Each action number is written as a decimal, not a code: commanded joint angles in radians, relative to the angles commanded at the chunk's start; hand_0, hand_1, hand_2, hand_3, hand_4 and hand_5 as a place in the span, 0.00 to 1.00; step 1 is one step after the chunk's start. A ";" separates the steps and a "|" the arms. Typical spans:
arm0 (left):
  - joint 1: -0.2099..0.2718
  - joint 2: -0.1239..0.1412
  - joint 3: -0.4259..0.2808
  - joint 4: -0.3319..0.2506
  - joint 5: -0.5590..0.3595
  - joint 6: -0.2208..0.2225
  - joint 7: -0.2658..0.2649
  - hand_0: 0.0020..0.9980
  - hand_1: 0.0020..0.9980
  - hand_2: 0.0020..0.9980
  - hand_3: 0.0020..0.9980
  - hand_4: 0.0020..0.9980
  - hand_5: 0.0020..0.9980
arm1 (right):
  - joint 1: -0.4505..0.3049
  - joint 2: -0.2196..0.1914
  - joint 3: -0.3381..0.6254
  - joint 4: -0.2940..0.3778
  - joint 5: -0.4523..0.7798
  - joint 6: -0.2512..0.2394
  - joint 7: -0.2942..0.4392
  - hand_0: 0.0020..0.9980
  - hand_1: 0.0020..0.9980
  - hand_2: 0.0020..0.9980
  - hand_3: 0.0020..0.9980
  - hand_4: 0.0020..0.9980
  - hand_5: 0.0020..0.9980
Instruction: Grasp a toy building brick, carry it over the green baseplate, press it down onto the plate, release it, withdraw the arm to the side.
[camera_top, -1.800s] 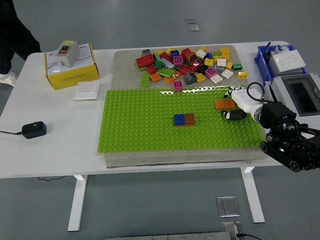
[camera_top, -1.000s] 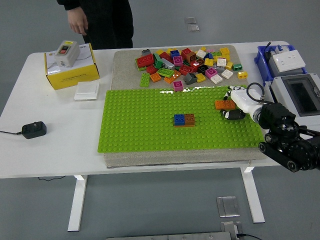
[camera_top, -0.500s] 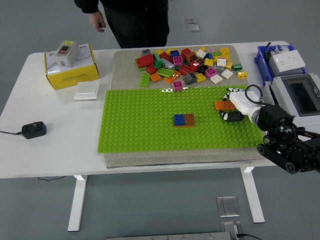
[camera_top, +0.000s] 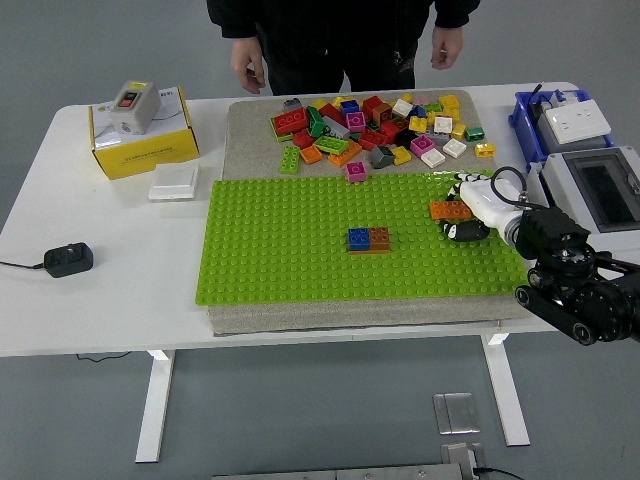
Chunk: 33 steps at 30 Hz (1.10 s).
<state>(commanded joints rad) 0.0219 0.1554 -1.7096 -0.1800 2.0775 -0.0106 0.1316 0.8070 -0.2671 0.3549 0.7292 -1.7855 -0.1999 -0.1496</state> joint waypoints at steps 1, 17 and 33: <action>0.000 0.000 0.000 0.000 0.001 0.000 0.000 0.64 0.61 0.56 0.65 0.40 0.48 | 0.001 -0.001 0.001 0.001 -0.002 0.000 0.000 0.83 0.97 1.00 0.70 0.62 0.51; 0.000 -0.001 -0.007 0.000 0.009 0.001 -0.004 0.64 0.61 0.56 0.66 0.40 0.49 | 0.004 -0.002 -0.003 0.001 -0.011 0.001 0.005 0.83 0.97 1.00 0.70 0.61 0.51; -0.003 -0.001 -0.006 0.000 0.010 0.005 -0.010 0.64 0.61 0.56 0.66 0.41 0.50 | -0.002 0.004 -0.017 -0.002 -0.019 -0.015 0.000 0.83 0.97 1.00 0.71 0.61 0.52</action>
<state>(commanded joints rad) 0.0189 0.1541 -1.7155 -0.1800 2.0876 -0.0054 0.1215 0.8054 -0.2635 0.3376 0.7269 -1.8049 -0.2151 -0.1494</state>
